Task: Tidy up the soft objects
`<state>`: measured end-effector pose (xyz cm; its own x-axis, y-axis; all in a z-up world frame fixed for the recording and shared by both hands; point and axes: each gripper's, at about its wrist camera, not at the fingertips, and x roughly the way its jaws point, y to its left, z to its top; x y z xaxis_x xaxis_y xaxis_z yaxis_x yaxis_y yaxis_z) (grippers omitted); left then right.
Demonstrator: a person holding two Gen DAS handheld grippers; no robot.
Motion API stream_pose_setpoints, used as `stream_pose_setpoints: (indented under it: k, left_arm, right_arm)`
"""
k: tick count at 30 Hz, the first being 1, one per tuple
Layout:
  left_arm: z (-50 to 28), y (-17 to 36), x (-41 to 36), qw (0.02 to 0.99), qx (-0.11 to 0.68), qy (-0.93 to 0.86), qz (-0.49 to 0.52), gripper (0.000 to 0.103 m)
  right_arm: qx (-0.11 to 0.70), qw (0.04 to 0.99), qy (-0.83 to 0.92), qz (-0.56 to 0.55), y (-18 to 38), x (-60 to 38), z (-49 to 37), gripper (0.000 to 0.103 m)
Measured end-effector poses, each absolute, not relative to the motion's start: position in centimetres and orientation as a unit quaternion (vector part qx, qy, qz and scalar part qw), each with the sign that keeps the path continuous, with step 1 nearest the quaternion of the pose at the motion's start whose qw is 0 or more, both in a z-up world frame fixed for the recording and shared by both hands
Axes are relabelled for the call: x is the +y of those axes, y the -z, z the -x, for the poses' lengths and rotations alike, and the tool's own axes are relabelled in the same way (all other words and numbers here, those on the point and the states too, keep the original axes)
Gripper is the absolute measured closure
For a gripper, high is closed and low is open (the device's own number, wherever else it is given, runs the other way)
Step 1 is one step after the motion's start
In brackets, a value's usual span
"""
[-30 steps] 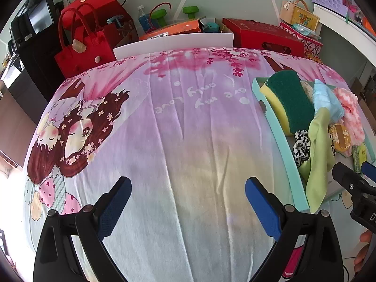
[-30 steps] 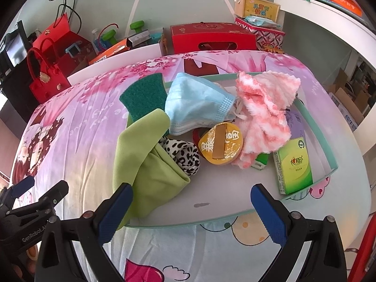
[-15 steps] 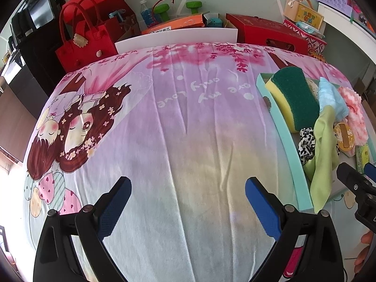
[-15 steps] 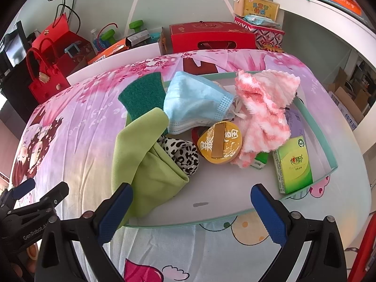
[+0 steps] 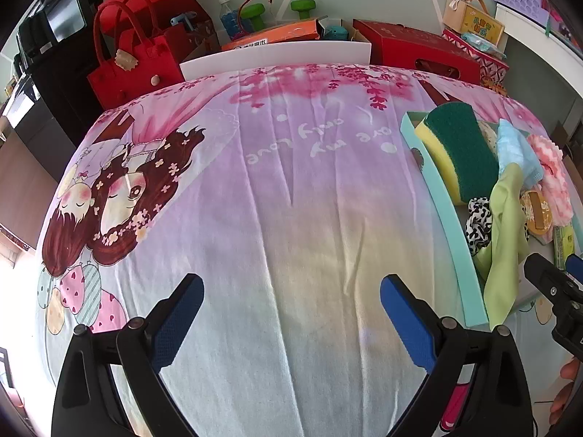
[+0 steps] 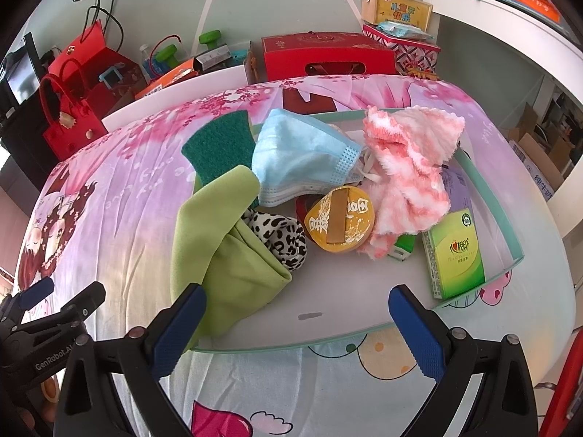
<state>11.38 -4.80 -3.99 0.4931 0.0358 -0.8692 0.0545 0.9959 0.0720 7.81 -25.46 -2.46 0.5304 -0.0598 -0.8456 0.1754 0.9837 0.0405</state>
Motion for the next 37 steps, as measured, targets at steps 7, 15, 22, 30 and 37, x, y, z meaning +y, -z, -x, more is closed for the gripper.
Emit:
stream_pose_setpoints:
  k: [7,15,22,30,37]
  left_arm:
    - [-11.31,3.99,-4.76,0.862,0.505,0.005,-0.044,0.006]
    - [-11.38,4.07,-4.7,0.862,0.505,0.005,-0.042,0.006]
    - [-11.35,4.18,-4.45,0.861,0.507,0.002,-0.037,0.005]
    - [-11.27,4.11,-4.53,0.862,0.505,0.001,-0.036,0.006]
    - [-11.23,3.98,-4.47,0.863,0.504,0.002,-0.033,0.006]
  right_arm:
    - [0.48,0.872,0.068,-0.061,2.62,-25.55,-7.78,0.001]
    - [0.481,0.872,0.067,-0.06,2.74,-25.63,-7.73,0.001]
    - [0.481,0.872,0.071,-0.062,2.74,-25.61,-7.7,0.001]
    - [0.481,0.871,0.073,-0.063,2.64,-25.76,-7.68,0.001]
    - [0.482,0.871,0.074,-0.063,2.6,-25.84,-7.71,0.001]
